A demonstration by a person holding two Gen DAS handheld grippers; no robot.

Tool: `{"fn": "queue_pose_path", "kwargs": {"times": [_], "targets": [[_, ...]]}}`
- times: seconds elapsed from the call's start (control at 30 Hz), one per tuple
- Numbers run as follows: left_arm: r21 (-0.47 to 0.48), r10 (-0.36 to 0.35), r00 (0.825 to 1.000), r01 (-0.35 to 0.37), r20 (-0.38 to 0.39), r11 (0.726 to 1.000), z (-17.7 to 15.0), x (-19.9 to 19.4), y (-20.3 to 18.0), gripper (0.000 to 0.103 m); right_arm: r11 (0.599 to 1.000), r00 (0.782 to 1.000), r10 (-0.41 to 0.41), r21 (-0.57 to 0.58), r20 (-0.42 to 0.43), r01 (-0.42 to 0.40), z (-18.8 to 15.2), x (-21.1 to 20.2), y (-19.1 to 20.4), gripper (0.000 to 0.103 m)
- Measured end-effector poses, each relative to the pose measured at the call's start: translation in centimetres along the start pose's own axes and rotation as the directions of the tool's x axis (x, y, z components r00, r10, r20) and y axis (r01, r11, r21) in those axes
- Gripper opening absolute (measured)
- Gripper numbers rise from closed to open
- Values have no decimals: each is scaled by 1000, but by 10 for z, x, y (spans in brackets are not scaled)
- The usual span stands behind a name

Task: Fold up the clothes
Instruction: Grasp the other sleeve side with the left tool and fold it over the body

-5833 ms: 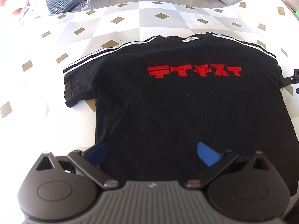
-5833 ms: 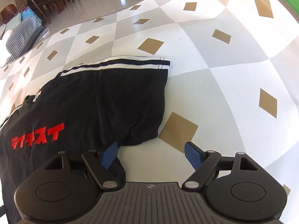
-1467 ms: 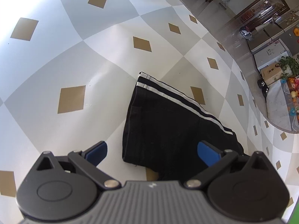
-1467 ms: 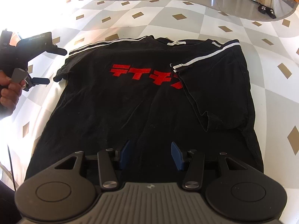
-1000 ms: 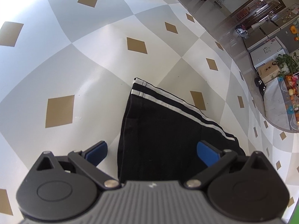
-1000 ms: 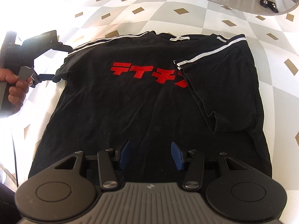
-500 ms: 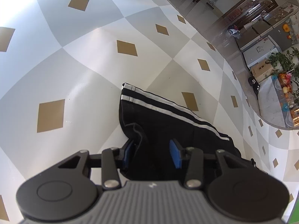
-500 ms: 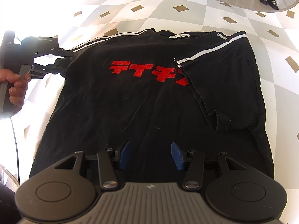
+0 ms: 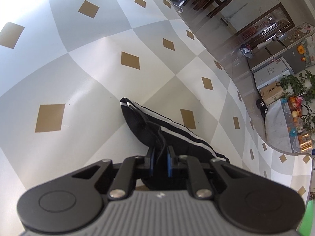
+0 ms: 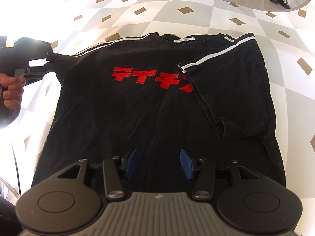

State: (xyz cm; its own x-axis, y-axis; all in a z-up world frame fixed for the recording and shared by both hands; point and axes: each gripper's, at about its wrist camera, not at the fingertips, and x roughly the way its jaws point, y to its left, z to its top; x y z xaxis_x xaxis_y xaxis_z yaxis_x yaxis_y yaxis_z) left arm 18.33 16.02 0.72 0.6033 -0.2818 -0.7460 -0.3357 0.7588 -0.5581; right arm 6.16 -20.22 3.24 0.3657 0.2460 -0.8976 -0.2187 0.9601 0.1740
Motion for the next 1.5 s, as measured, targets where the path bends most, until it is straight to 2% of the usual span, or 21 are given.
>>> {"fn": "queue_pose_path", "kwargs": {"times": [0.1,0.17,0.27,0.37,0.47,0.6,0.83,0.93,1.03,1.17,1.27,1.43,1.5], "targets": [[97,-35,999,35,-5,995,-8,-2,-27,11,1000,1000,-3,3,3,3,1,0,-1,47],[185,-67,998,68,-15,980,-17,-4,-49,11,1000,1000,-4,5,2,4,2,0,-1,47],[347,-102,991,127,-88,929,-36,-1,-82,12,1000,1000,-4,3,-3,4,2,1,-2,47],[439,-87,981,157,-175,885,-58,8,-100,15,1000,1000,-6,-2,-3,6,2,1,-2,47],[444,-84,975,168,-204,880,-66,9,-102,26,1000,1000,-6,-3,1,6,2,-1,-2,47],[421,-95,979,164,-180,892,-61,2,-98,40,1000,1000,-10,-2,2,10,2,-2,-3,47],[390,-59,983,124,-174,912,-58,10,-87,54,1000,1000,-12,4,5,12,3,-1,-4,47],[386,-28,981,102,-192,917,-63,18,-83,55,1000,1000,-12,9,1,12,4,0,-5,47],[417,28,981,57,-193,907,-70,24,-79,55,1000,1000,-10,12,-5,10,4,1,-5,47],[478,106,977,-6,-183,878,-81,26,-77,56,1000,1000,11,15,4,-11,6,1,-4,47],[498,113,977,-8,-182,867,-85,23,-76,59,999,999,36,20,22,-36,8,0,-2,47],[488,103,970,18,-220,873,-86,19,-73,71,998,997,49,24,64,-51,17,3,3,47],[508,113,967,18,-226,861,-87,17,-75,71,997,995,49,50,82,-54,23,5,1,47]]}}
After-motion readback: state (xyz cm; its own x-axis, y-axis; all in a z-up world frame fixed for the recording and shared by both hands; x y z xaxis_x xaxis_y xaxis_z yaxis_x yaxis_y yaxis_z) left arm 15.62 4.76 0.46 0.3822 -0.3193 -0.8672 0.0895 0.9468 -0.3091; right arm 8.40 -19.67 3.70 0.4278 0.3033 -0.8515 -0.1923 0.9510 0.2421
